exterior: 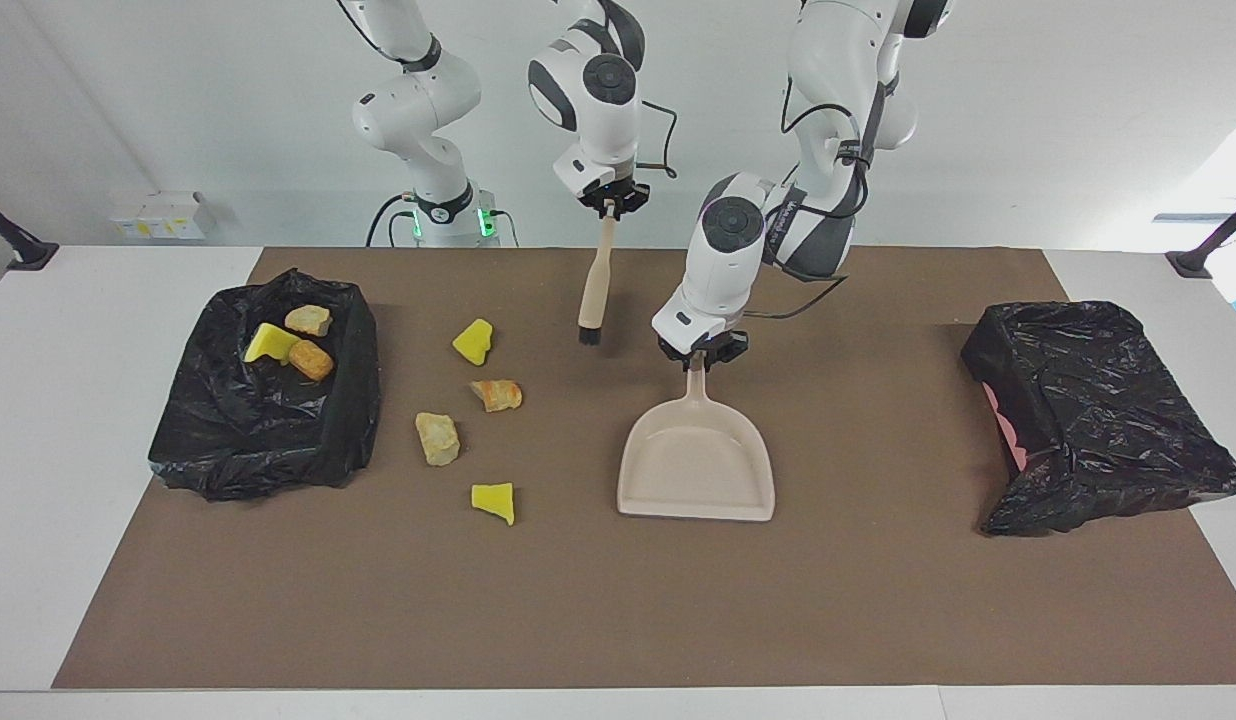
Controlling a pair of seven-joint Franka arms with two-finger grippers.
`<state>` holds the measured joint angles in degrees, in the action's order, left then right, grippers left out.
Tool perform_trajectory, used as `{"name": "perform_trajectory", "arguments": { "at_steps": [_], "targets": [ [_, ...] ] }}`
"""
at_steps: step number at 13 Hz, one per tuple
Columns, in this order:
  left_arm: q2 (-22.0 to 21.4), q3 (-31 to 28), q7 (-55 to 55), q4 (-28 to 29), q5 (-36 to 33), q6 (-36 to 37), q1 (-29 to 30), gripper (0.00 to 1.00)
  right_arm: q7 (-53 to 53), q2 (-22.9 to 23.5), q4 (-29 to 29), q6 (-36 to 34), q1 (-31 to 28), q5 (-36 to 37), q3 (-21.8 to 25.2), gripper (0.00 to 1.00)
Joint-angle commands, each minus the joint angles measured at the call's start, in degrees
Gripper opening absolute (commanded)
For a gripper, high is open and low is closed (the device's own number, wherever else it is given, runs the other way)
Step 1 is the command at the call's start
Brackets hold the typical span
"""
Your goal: Sweep and dump trash in bin
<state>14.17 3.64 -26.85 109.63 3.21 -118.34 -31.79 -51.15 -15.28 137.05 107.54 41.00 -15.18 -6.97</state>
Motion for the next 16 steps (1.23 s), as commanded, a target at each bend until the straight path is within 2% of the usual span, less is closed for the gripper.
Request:
{"name": "perform_trajectory", "arguments": {
  "at_steps": [1,5,9,11,12,13,16],
  "targets": [
    [-1.69,-0.65,0.47,1.21,0.04,1.53,-0.02,0.00,0.17,-4.40,1.64,-5.30,-5.39,6.10,-0.42,0.00],
    [-1.87,-1.26,10.82,0.24,-0.57,4.61,0.50,0.00,6.57,-6.43,1.82,-11.38,-17.59,12.09,-0.41,0.00],
    [-2.66,-2.05,30.41,-0.47,-0.83,7.95,2.26,0.00,14.05,-5.29,2.34,-11.92,-29.64,12.81,-0.68,0.00],
    [-2.83,-2.14,38.06,-0.29,-2.75,8.13,2.35,0.00,14.33,-6.86,4.36,-14.97,-30.90,11.76,-0.68,0.00],
    [-3.18,-2.14,43.67,-0.03,-6.07,8.04,2.26,0.00,14.15,-7.83,5.58,-16.39,-30.98,11.32,-0.68,0.00],
    [-3.36,-2.06,49.64,0.15,-8.46,7.95,1.83,0.00,14.15,-8.79,7.95,-16.23,-31.07,10.18,-0.68,0.00],
    [-4.06,-1.79,54.34,1.37,-8.57,7.25,1.39,0.00,12.13,-8.45,11.48,-12.38,-28.02,5.96,-0.85,0.00]
  ]
}}
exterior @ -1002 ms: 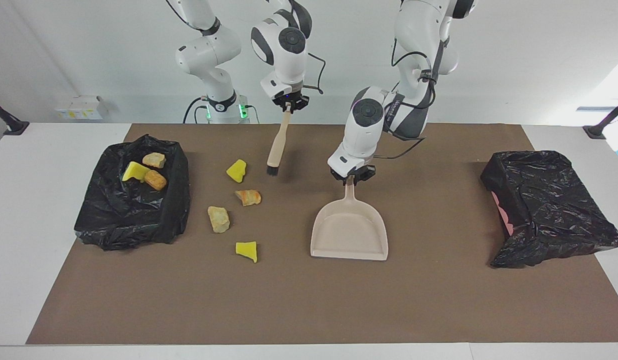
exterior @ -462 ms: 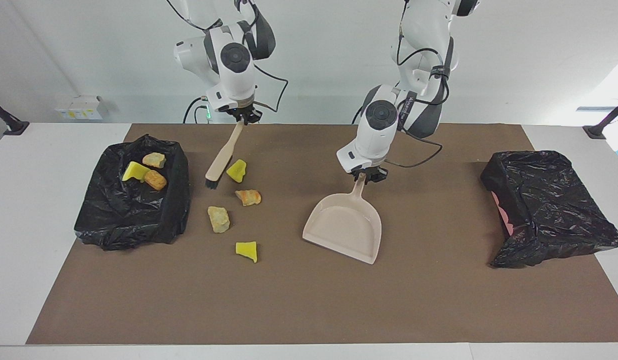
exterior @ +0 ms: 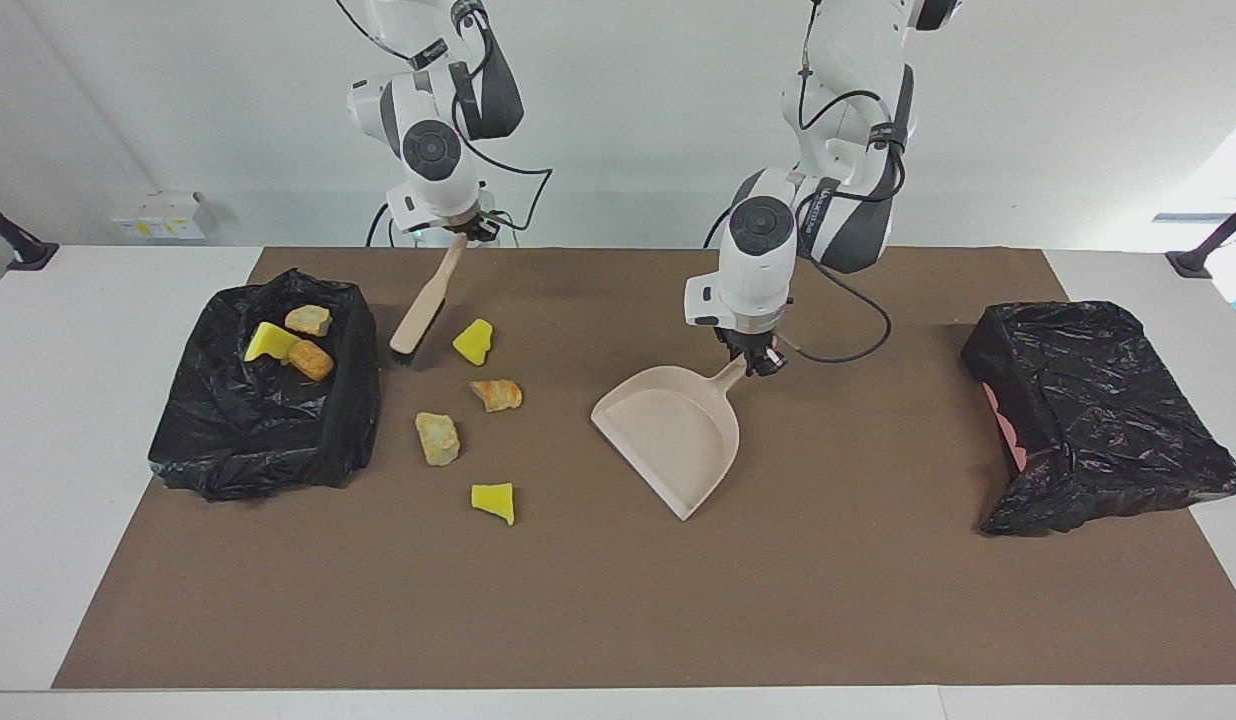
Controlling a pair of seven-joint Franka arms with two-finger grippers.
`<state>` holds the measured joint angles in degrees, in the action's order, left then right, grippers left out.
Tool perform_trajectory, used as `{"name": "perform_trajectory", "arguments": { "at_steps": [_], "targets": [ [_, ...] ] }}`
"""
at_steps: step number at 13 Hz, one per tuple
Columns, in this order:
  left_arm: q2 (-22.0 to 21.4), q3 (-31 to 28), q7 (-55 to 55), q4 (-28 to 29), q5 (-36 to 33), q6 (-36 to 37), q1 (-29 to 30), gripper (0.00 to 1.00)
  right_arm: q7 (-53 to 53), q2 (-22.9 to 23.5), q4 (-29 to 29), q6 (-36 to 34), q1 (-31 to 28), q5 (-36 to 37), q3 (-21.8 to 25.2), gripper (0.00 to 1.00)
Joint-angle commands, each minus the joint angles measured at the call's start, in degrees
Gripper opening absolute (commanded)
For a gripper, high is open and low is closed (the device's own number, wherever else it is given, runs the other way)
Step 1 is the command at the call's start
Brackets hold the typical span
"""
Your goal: Sweep and dump trash in bin
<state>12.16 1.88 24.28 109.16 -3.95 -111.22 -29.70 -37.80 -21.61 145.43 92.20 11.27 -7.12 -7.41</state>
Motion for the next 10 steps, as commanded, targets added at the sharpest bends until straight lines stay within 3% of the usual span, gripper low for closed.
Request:
{"name": "perform_trajectory", "arguments": {
  "at_steps": [1,3,5,10],
  "targets": [
    [-2.49,-0.03,6.62,2.63,-1.41,0.13,-1.23,0.00,-1.23,-1.68,3.02,3.94,2.78,-2.11,-0.42,0.00],
    [-3.19,0.05,15.84,3.95,-1.41,-1.09,-1.67,0.00,0.17,-0.54,2.76,7.97,2.88,-3.59,-0.50,0.00],
    [-4.07,0.05,18.87,5.35,-1.41,-2.32,-3.25,0.00,-0.43,4.53,0.40,11.84,6.20,-4.74,-0.50,0.00],
    [-5.39,-0.03,18.53,9.31,-2.81,-7.52,-8.52,0.00,0.09,17.72,-13.91,12.74,7.10,-6.33,-0.50,0.00]
  ]
}}
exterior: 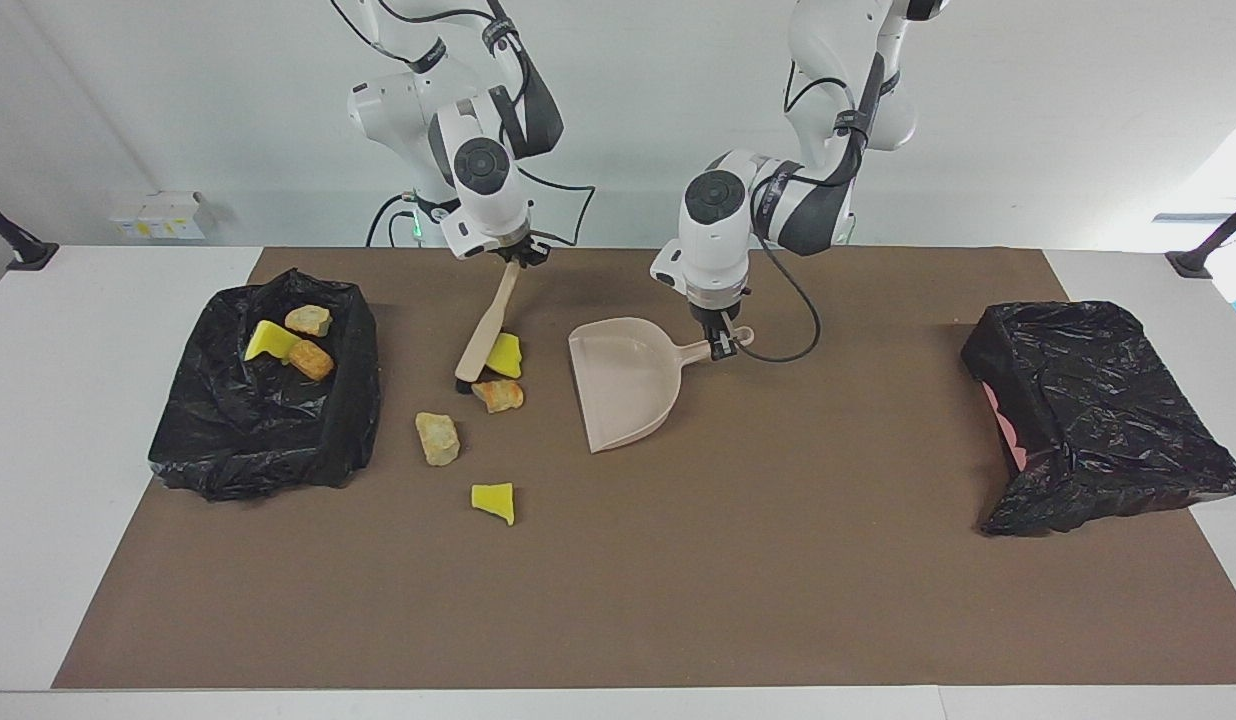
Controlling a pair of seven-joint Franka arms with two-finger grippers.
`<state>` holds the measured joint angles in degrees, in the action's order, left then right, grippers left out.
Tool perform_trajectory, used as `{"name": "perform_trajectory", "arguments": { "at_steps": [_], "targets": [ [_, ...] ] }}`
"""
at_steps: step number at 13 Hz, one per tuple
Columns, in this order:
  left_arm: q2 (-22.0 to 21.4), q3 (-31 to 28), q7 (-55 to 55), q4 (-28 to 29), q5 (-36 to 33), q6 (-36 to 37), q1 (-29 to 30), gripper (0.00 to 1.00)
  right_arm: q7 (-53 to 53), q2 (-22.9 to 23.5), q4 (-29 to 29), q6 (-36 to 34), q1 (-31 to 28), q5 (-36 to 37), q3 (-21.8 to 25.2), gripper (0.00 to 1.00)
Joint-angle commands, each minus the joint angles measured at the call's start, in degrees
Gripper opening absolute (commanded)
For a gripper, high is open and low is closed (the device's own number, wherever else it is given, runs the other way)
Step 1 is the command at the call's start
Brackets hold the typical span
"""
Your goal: Sweep and dump trash in bin
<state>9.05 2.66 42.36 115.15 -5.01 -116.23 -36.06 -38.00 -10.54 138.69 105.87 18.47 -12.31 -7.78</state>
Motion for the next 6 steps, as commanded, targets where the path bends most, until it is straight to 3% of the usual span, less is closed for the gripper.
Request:
{"name": "perform_trajectory", "arguments": {
  "at_steps": [1,4,6],
  "targets": [
    [-2.37,-0.82,0.44,4.11,-2.80,-2.86,-2.44,0.00,0.29,9.02,-9.56,-0.84,0.51,-2.01,-0.13,0.00],
    [-2.54,-0.82,-2.70,5.08,-2.90,-5.14,-2.44,0.00,3.87,10.10,-11.60,-1.54,4.81,-5.87,-0.31,0.00],
    [-2.81,-0.73,-8.41,6.40,-2.90,-8.21,-1.92,0.00,14.73,8.87,-11.60,-5.39,6.92,-7.02,-0.40,0.00]
  ]
}}
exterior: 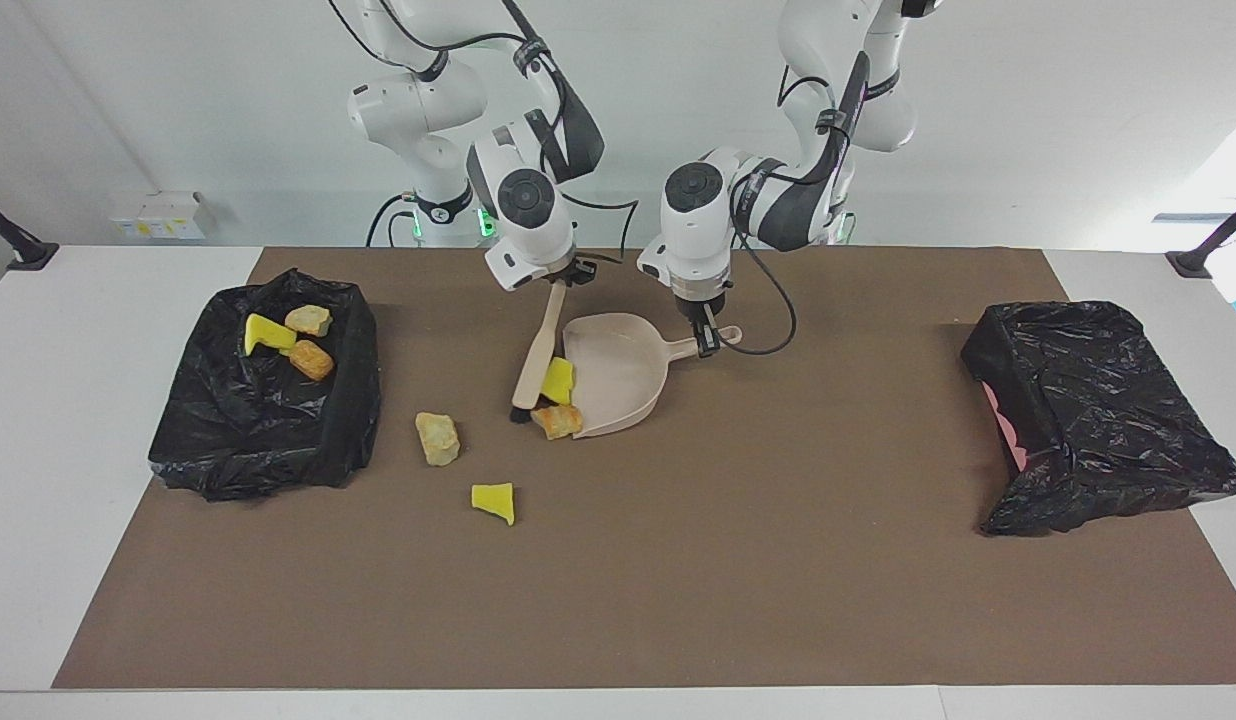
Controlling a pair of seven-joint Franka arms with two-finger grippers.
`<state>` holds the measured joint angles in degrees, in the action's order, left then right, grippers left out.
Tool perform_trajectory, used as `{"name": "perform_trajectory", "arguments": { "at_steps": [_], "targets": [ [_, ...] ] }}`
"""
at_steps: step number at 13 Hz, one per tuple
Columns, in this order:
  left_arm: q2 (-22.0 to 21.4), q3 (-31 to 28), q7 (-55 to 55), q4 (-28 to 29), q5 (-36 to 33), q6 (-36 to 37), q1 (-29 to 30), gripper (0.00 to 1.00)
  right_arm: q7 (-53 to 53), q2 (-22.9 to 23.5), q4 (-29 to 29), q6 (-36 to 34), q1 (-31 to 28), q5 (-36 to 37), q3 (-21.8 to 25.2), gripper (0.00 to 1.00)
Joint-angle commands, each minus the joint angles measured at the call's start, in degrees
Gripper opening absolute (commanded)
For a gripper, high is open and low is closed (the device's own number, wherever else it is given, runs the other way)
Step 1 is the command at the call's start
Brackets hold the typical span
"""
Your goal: Sweep and dump trash in bin
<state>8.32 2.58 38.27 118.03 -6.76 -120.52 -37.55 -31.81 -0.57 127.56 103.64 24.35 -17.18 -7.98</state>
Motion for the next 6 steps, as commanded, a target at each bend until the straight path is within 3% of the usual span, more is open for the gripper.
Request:
{"name": "perform_trajectory", "arguments": {
  "at_steps": [1,3,6],
  "targets": [
    [-2.08,-0.65,-4.60,3.95,-1.15,-4.80,-0.24,0.00,12.00,-3.02,-0.13,-4.92,1.05,-3.20,-0.10,0.00],
    [-2.08,-0.65,-4.61,4.04,-1.15,-5.60,0.02,0.00,21.30,-5.31,-0.03,-8.34,-1.74,-4.43,0.51,0.00],
    [-1.99,-0.65,-4.61,4.13,-1.06,-6.04,0.99,0.00,33.38,-7.60,-0.29,-12.40,-10.44,-6.81,0.51,0.00]
  ]
}}
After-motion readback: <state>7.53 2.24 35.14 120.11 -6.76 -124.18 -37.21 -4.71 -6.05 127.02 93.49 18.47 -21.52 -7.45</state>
